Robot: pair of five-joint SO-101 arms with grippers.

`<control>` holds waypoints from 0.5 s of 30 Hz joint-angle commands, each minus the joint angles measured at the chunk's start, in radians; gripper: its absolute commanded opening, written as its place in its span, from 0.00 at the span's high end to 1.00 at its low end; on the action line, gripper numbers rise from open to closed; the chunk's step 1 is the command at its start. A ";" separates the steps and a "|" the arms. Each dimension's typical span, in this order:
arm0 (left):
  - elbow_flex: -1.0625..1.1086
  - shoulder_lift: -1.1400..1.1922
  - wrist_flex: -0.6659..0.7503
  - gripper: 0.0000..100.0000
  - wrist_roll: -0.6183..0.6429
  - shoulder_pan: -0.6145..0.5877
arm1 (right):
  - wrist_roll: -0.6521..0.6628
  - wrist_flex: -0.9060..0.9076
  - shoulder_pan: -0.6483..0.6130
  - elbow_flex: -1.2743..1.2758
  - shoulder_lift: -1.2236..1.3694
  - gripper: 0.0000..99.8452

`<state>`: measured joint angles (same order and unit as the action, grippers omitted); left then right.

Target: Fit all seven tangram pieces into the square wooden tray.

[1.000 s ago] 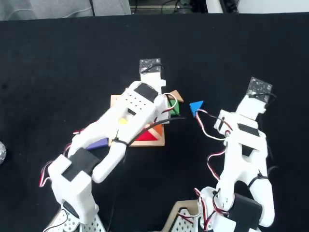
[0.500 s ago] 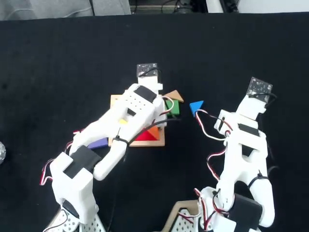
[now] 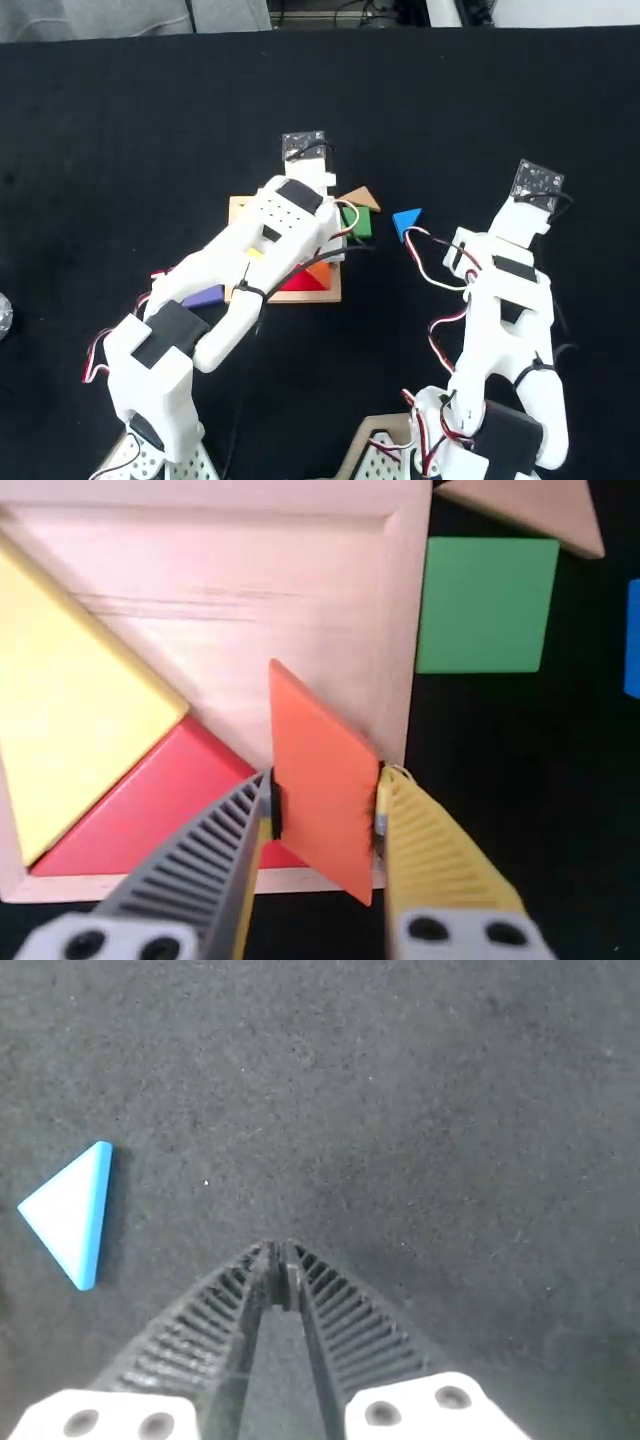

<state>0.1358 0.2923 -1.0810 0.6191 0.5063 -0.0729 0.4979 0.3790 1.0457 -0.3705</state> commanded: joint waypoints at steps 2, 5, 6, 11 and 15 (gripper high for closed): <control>0.012 -0.009 0.012 0.78 0.000 -0.005 | -0.002 -0.021 -0.011 -0.056 -0.044 0.99; 0.013 -0.011 0.009 0.78 0.000 -0.005 | 0.000 -0.021 -0.012 -0.056 -0.044 0.99; 0.013 -0.011 0.006 0.78 0.000 -0.005 | 0.000 -0.021 -0.012 -0.056 -0.044 0.99; -0.044 -0.021 -0.025 0.78 -0.006 -0.033 | 0.000 -0.021 -0.012 -0.056 -0.044 0.99; -0.071 -0.020 -0.028 0.78 -0.058 -0.065 | 0.000 -0.021 -0.012 -0.056 -0.044 0.99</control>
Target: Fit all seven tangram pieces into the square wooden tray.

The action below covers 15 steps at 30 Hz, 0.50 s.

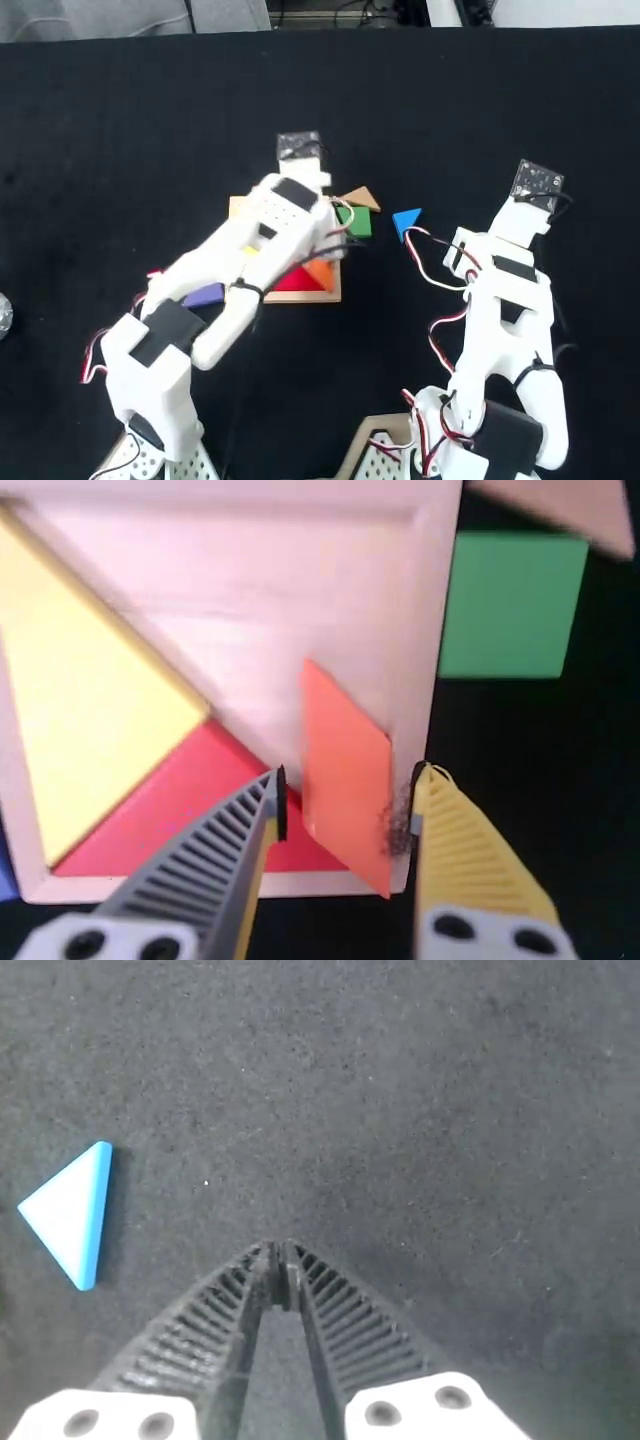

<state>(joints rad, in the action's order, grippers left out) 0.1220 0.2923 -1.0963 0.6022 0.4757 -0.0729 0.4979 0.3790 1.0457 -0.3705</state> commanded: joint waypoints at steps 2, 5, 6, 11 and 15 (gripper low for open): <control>-0.045 -0.021 -0.052 0.78 -0.046 -0.022 | 0.000 -0.021 -0.012 -0.056 -0.044 0.99; -0.050 -0.021 -0.157 0.78 -0.048 0.008 | 0.000 -0.021 -0.012 -0.058 -0.044 0.99; -0.050 -0.021 -0.184 0.78 -0.048 0.019 | 0.000 -0.021 -0.012 -0.058 -0.044 0.99; -0.042 -0.011 -0.213 0.78 -0.049 0.031 | 0.000 -0.021 -0.012 -0.056 -0.044 0.99; -0.042 -0.011 -0.213 0.78 -0.051 0.025 | 0.000 -0.021 -0.012 -0.056 -0.044 0.99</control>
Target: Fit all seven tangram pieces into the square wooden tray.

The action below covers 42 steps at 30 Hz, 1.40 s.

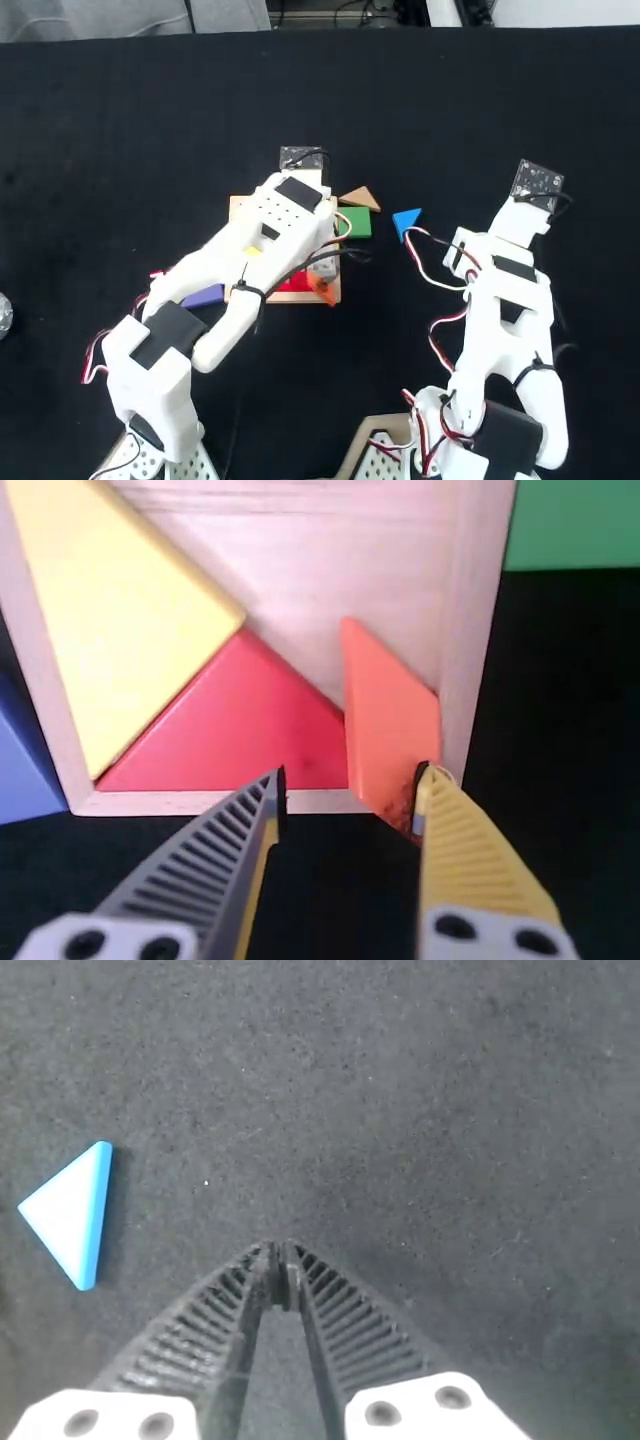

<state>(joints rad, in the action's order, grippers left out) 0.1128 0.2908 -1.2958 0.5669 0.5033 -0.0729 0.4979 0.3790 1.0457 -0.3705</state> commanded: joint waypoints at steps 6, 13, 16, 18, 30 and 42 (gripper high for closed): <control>-0.028 -0.008 0.083 0.78 -0.015 -0.021 | 0.000 -0.021 -0.012 -0.054 -0.044 0.99; -0.031 -0.008 0.150 0.78 -0.017 -0.073 | 0.000 -0.021 -0.014 -0.054 -0.044 0.99; -0.039 -0.009 0.141 0.78 -0.054 -0.071 | 0.000 -0.021 -0.014 -0.056 -0.044 0.99; -0.036 -0.021 0.118 0.78 -0.078 -0.062 | 0.000 -0.021 -0.014 -0.056 -0.044 0.99; -0.154 -0.061 -0.285 0.78 -0.227 0.130 | 0.000 -0.018 -0.014 -0.056 -0.044 0.99; -0.252 0.195 -0.203 0.78 -0.241 -0.007 | 0.000 -0.020 -0.014 -0.054 -0.042 0.99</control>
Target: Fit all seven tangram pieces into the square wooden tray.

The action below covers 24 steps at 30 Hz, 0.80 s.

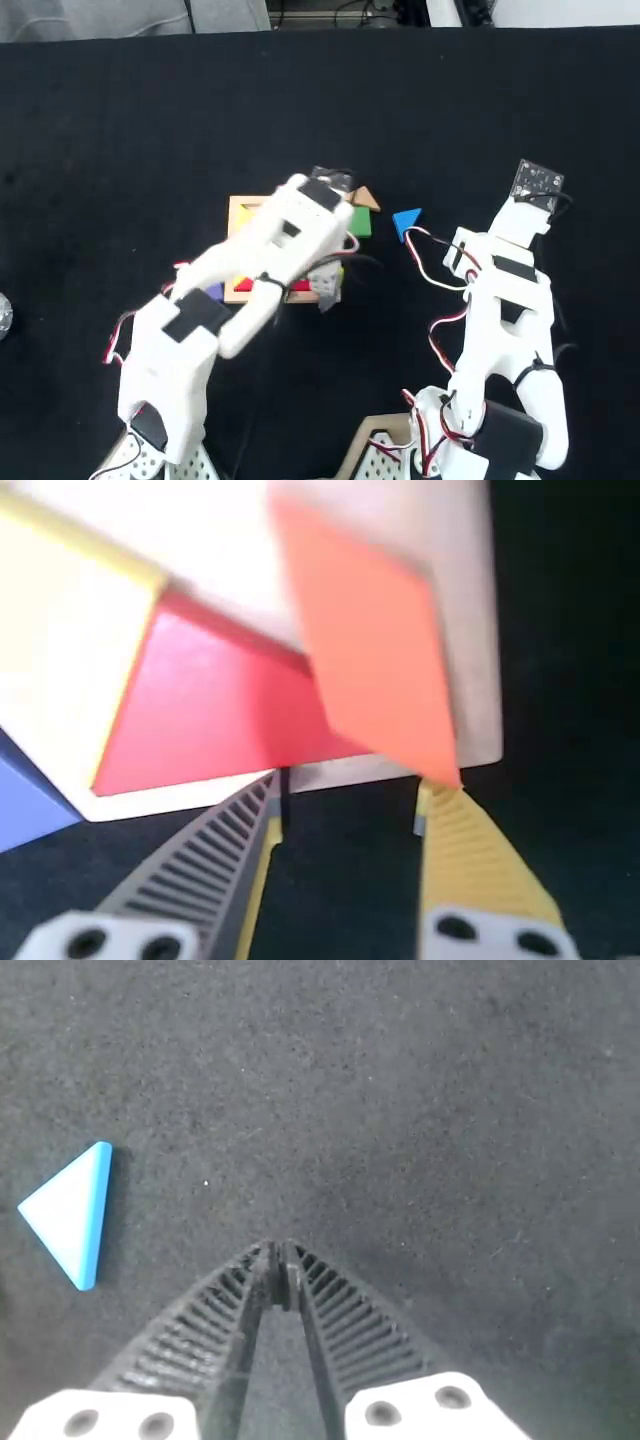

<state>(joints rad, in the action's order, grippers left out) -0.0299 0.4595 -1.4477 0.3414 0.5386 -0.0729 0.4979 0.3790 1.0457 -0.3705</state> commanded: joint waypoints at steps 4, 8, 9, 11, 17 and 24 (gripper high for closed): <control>-0.206 0.044 -0.172 0.78 -0.087 -0.022 | 0.000 -0.021 -0.037 -0.054 -0.042 0.99; -0.251 0.044 -0.193 0.78 -0.094 -0.022 | 0.000 -0.021 -0.043 -0.054 -0.042 0.99; -0.254 0.041 -0.190 0.78 -0.094 -0.024 | 0.000 -0.020 -0.041 -0.054 -0.042 0.99; -0.272 0.035 -0.204 0.78 -0.100 -0.025 | 0.000 -0.020 -0.040 -0.054 -0.042 0.99; -0.437 -0.110 -0.313 0.78 -0.138 -0.113 | 0.000 -0.018 -0.041 -0.054 -0.042 0.99; -0.375 -0.529 -0.310 0.78 -0.138 -0.338 | 0.000 -0.017 -0.043 -0.054 -0.042 0.99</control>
<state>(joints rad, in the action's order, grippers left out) -0.4074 0.1849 -1.7499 0.2094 0.3345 -0.0729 0.4979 0.3514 1.0457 -0.3705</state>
